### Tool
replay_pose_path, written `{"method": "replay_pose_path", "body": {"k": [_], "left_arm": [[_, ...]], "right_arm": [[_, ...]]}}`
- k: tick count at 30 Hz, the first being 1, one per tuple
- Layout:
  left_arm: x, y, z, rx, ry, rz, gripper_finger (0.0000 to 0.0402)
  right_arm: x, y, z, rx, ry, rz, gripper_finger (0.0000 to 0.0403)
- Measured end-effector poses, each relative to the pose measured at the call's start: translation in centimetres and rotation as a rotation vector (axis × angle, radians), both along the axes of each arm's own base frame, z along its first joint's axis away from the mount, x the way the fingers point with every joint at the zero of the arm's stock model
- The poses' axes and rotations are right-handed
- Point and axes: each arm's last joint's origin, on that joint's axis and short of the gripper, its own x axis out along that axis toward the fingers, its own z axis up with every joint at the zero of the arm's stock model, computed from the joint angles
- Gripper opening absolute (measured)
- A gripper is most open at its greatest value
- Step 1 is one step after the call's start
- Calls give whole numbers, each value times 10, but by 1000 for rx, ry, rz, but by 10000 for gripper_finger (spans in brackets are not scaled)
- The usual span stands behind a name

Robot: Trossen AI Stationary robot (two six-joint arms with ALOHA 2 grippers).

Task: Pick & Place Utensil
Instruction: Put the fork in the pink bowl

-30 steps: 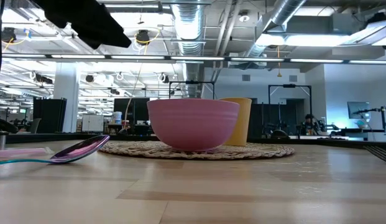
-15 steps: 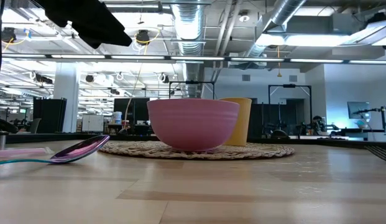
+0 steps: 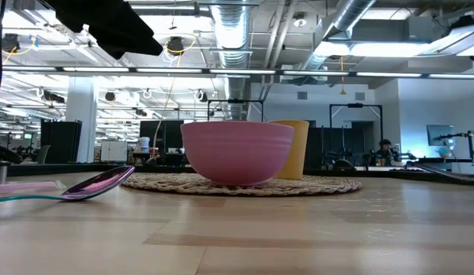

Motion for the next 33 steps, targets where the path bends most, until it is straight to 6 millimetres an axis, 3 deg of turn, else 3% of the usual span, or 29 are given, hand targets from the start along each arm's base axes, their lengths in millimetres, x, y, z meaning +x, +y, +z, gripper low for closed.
{"method": "replay_pose_path", "body": {"k": [9, 19, 26, 33], "left_arm": [[0, 0, 0, 0, 0, 0, 156], [0, 0, 0, 0, 0, 0, 156], [0, 0, 0, 0, 0, 0, 156], [0, 0, 0, 0, 0, 0, 156]], "right_arm": [[58, -14, 45, 68, 15, 206, 5], [121, -63, 105, 97, -43, 435, 3], [147, -120, 111, 177, -28, 468, 2], [160, -172, 111, 239, -38, 445, 3]]}}
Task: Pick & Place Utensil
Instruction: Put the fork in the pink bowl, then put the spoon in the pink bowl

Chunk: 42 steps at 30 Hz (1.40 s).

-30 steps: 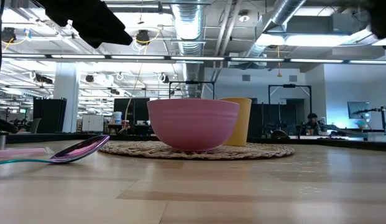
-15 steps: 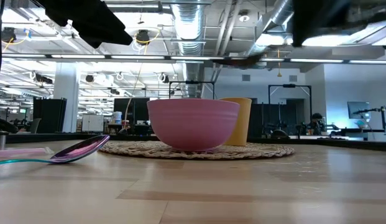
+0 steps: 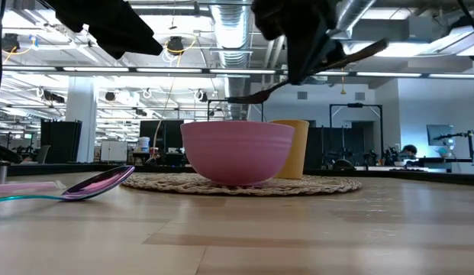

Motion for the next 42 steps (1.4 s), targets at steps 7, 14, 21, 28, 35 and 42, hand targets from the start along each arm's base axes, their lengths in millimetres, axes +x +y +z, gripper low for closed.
{"method": "replay_pose_path", "body": {"k": [7, 14, 21, 28, 35, 42], "left_arm": [[0, 0, 0, 0, 0, 0, 156], [0, 0, 0, -1, -1, 0, 156], [0, 0, 1, -5, -8, 0, 156], [0, 0, 1, -6, -10, 0, 156], [1, 0, 1, -8, -12, 0, 156], [1, 0, 1, -8, -12, 0, 156]], "right_arm": [[13, -22, -14, 61, -9, 12, 3], [27, -21, -39, 87, 28, 81, 3], [39, -35, -50, 87, 27, 90, 4], [47, -43, -72, 117, 63, 114, 4], [49, -46, -72, 108, 46, 116, 31], [51, -47, -72, 98, 23, 134, 76]]}}
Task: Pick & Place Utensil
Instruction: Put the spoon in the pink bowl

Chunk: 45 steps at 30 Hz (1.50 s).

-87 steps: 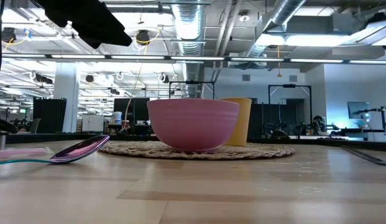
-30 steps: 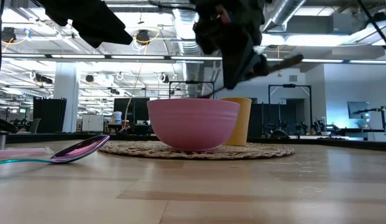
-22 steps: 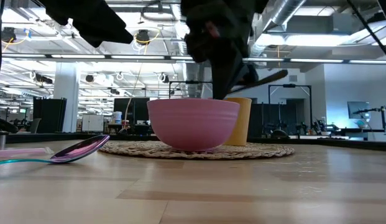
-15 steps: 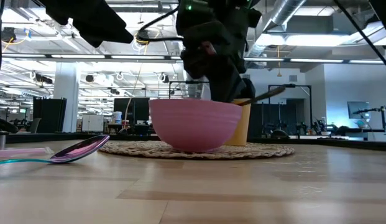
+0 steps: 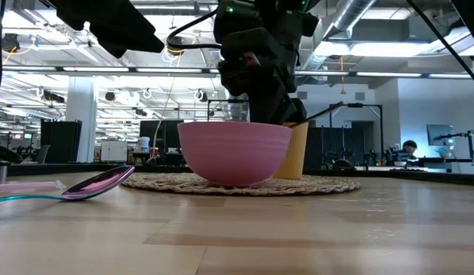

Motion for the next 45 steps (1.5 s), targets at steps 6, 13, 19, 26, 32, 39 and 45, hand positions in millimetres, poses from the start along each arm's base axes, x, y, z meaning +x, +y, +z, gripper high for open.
{"method": "replay_pose_path", "body": {"k": [6, 13, 19, 26, 32, 39, 45], "left_arm": [[0, 0, 0, 0, 0, 0, 156], [0, 0, 0, -7, 0, 1, 156], [-2, -3, 0, -88, -1, 17, 156], [-7, -17, 7, -178, -57, -28, 155], [-14, -26, 12, -176, -117, 7, 135], [-17, -33, 17, -178, -139, 14, 123], [-5, -46, 20, -131, -129, 1, 124]], "right_arm": [[3, 0, 12, -2, -26, 4, 87], [7, 2, 47, -23, -59, 74, 87], [7, 12, 84, -112, -83, 134, 87], [2, 37, 122, -277, -152, 289, 87], [-20, 60, 158, -336, -285, 363, 87], [-51, 83, 183, -467, -448, 387, 87], [-71, 83, 152, -395, -583, 451, 87]]}}
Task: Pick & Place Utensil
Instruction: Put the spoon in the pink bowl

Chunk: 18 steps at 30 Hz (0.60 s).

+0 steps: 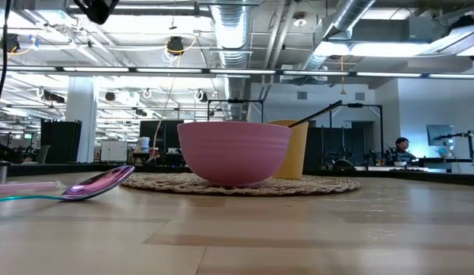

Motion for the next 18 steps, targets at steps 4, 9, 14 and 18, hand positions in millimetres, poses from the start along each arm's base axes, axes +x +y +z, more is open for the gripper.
{"method": "replay_pose_path", "body": {"k": [4, 9, 14, 18], "left_arm": [[12, -10, -1, 40, 13, 15, 124], [19, -19, -14, 38, 65, 42, 124], [20, -23, -42, -26, 204, 117, 125], [15, -30, -60, -87, 295, 151, 125]], "right_arm": [[-21, -11, -19, 37, -144, -16, 87], [-49, -19, -51, 85, -317, -17, 87], [-65, -23, -84, 138, -512, -17, 87], [-71, -28, -96, 114, -521, -13, 87]]}}
